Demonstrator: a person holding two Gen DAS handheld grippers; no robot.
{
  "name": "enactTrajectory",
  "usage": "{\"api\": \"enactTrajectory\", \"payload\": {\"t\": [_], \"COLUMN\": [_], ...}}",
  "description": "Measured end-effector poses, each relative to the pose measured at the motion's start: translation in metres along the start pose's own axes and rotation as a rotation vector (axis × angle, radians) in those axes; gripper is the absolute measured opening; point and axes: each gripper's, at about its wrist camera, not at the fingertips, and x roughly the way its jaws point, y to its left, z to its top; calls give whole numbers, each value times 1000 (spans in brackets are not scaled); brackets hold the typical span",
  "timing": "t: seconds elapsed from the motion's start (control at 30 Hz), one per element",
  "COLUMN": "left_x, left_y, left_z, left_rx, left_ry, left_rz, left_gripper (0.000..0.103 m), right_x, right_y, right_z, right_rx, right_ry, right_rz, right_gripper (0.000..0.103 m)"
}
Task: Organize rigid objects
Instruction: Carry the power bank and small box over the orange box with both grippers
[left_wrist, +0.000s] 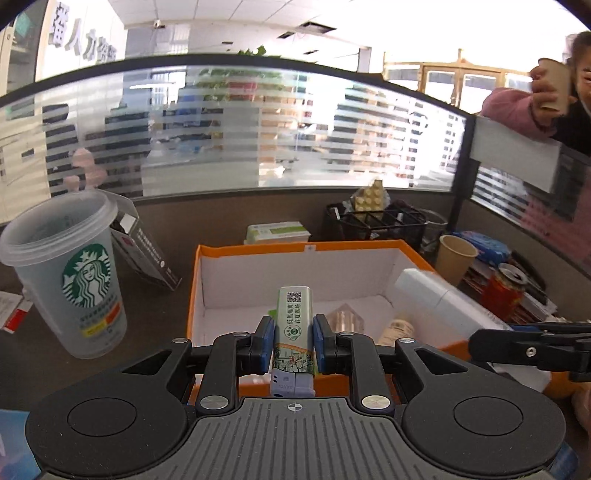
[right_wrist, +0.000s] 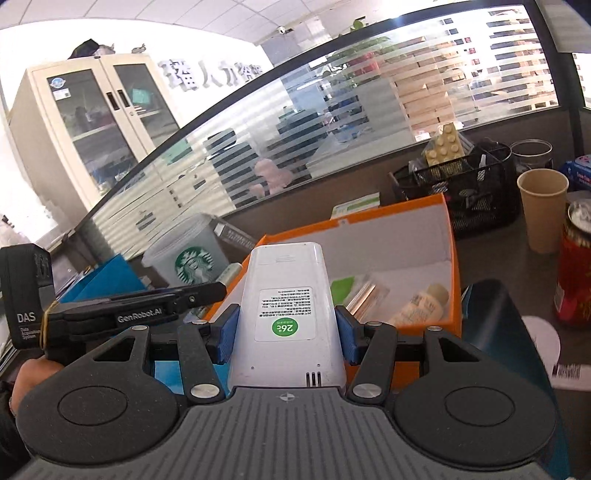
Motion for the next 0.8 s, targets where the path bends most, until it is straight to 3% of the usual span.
{"api": "enactTrajectory", "payload": {"t": [0.37, 0.8], "left_x": [63, 101], "left_y": [-8, -13], "left_z": [10, 5], "left_rx": [-10, 5], "left_ry": [87, 152], "left_rz": [44, 65], "left_gripper": [20, 20], "right_x": [42, 84], "right_y": [-29, -47], "right_z": [30, 26], "right_rx": [14, -46], "right_ry": [44, 104], "right_rz": [-74, -198], "right_gripper": [51, 51]}}
